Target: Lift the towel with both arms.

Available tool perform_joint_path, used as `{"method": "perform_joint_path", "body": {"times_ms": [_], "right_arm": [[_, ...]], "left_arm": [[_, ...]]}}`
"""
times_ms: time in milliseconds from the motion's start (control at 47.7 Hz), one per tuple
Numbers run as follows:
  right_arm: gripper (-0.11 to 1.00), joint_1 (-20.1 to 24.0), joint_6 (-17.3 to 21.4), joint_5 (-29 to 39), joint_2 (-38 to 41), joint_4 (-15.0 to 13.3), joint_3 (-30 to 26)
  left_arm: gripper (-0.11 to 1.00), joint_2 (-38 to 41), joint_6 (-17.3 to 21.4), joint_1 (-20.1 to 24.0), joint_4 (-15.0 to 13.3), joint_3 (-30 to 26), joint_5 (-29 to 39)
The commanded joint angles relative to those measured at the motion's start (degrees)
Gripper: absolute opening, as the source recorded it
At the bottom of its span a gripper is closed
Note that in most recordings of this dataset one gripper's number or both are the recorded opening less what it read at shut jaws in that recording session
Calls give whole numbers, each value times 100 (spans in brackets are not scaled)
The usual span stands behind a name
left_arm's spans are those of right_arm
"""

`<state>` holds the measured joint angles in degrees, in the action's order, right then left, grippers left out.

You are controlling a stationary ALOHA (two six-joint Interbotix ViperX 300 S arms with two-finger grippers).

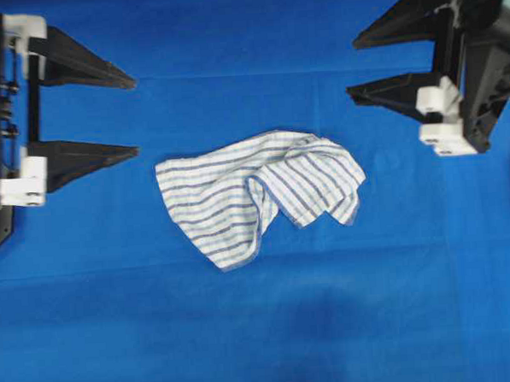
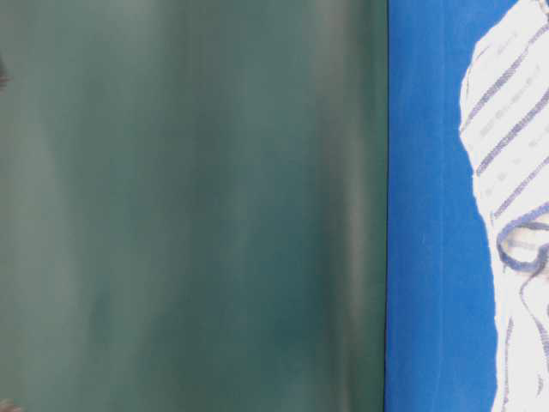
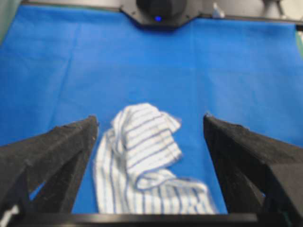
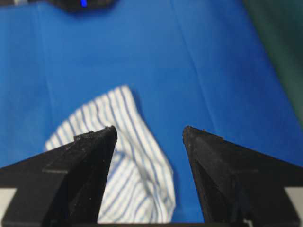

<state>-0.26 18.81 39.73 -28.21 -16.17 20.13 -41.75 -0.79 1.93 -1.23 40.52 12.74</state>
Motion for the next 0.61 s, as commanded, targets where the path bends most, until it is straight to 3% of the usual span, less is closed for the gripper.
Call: {"method": "perform_joint_path", "body": {"times_ms": [0,587], "right_arm": [[63,9,9,-281,-79,-18,158],[63,-44,325,-2320,-79,0,1890]], "left_arm": [[88,70,18,9,0,62,-272],[88,149,79,9,0,1345,-1705]]}}
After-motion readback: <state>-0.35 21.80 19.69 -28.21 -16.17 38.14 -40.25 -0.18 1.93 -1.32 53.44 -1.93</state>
